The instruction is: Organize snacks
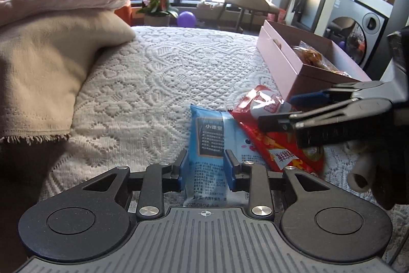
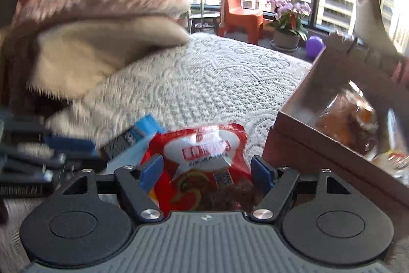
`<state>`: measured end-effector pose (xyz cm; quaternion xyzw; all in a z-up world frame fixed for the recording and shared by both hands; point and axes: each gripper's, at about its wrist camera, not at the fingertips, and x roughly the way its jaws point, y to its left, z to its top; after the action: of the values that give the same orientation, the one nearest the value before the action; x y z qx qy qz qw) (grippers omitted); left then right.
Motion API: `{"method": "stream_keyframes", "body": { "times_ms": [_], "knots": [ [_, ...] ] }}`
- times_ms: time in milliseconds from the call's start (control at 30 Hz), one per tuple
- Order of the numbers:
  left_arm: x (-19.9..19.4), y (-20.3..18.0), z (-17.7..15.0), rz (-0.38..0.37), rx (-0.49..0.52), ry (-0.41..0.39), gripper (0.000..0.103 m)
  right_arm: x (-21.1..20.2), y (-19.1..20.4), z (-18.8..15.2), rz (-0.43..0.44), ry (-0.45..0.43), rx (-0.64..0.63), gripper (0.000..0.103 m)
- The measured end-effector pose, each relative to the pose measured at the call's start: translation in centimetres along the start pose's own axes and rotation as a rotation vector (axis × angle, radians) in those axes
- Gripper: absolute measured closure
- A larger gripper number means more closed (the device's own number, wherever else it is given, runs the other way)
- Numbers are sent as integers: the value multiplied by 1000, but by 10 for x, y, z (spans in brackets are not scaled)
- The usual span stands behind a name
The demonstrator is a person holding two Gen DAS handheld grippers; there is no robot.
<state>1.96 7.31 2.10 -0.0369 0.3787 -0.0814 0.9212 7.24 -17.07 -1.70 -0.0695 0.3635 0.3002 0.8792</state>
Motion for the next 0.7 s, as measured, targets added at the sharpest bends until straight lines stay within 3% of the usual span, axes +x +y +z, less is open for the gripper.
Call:
{"method": "stream_keyframes", "body": {
  "times_ms": [133, 200, 233, 367, 467, 600, 667, 700],
  "knots": [
    [0, 1, -1, -8, -4, -4, 70, 7, -30, -1, 114, 26, 167, 20],
    [0, 1, -2, -12, -8, -6, 70, 0, -33, -5, 120, 34, 190, 22],
    [-1, 2, -2, -15, -12, -7, 70, -4, -31, -8, 102, 37, 185, 30],
    [-1, 2, -2, -18, -12, -8, 69, -28, -25, -27, 56, 24, 147, 43],
    [0, 2, -2, -16, -13, -6, 69, -54, -26, -39, -25, 8, 139, 63],
    [0, -1, -2, -9, -7, -5, 69, -72, -29, -56, -231, -8, 93, 65],
    [0, -1, -2, -5, -8, -2, 69, -81, -31, -59, -193, -32, 93, 64],
    [1, -2, -1, -3, -8, -1, 69, -84, -33, -59, -141, -41, 107, 58]
  ]
}}
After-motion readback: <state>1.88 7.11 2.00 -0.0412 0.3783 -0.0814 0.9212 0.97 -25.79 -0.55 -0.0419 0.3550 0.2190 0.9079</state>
